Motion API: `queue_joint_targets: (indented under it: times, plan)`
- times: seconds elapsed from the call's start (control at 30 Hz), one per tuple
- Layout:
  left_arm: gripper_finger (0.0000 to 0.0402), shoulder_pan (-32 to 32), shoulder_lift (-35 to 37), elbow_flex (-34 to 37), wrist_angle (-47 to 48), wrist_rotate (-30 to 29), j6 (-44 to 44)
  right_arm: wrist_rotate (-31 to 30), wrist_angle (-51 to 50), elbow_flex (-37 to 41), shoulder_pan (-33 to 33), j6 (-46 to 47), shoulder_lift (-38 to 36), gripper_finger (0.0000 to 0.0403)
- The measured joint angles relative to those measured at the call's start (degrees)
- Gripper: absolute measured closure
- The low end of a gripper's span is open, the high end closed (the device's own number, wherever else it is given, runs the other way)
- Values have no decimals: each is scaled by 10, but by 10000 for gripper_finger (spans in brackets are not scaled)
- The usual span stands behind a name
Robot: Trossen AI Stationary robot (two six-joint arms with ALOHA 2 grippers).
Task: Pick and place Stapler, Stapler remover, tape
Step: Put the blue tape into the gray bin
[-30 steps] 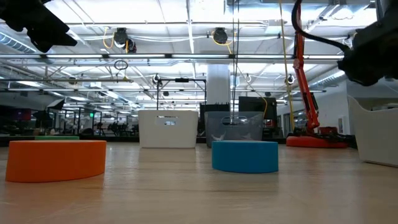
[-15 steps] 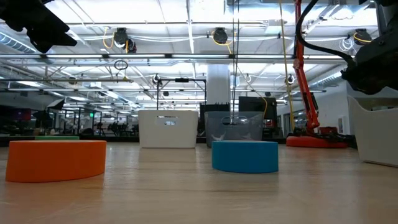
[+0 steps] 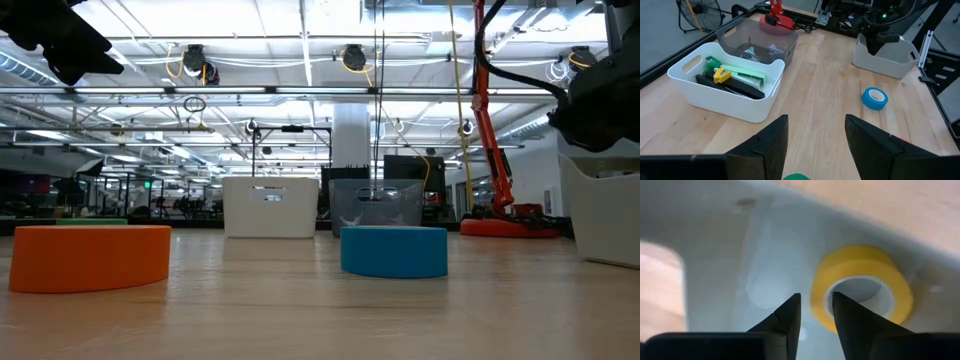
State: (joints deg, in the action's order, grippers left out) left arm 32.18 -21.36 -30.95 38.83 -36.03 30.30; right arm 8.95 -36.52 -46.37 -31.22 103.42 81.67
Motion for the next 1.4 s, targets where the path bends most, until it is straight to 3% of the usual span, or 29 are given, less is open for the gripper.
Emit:
queue_joint_targets:
  times: [0.2, 0.47, 0.6, 0.73, 0.87, 1.0, 1.17, 1.3, 1.4]
  plan:
    - [204, 0, 0, 0, 0, 0, 0, 1, 36, 0, 0, 26, -24, 296]
    - [204, 0, 0, 0, 0, 1, 0, 16, 36, 0, -4, 73, -93, 324]
    - [204, 0, 0, 0, 0, 1, 0, 12, 84, 0, -7, 66, -118, 338]
    - [204, 0, 0, 0, 0, 1, 0, -42, 207, 0, -8, 11, -127, 351]
    - [204, 0, 0, 0, 0, 1, 0, -153, 326, 0, -8, -84, -128, 363]
    - [204, 0, 0, 0, 0, 1, 0, -256, 404, 0, -8, -197, -128, 374]
    - [204, 0, 0, 0, 0, 1, 0, -334, 475, 0, -5, -327, -124, 382]
    - [204, 0, 0, 0, 0, 1, 0, -341, 587, 0, 11, -441, -103, 379]
    - [204, 0, 0, 0, 0, 1, 2, -276, 692, -1, 42, -510, -77, 374]
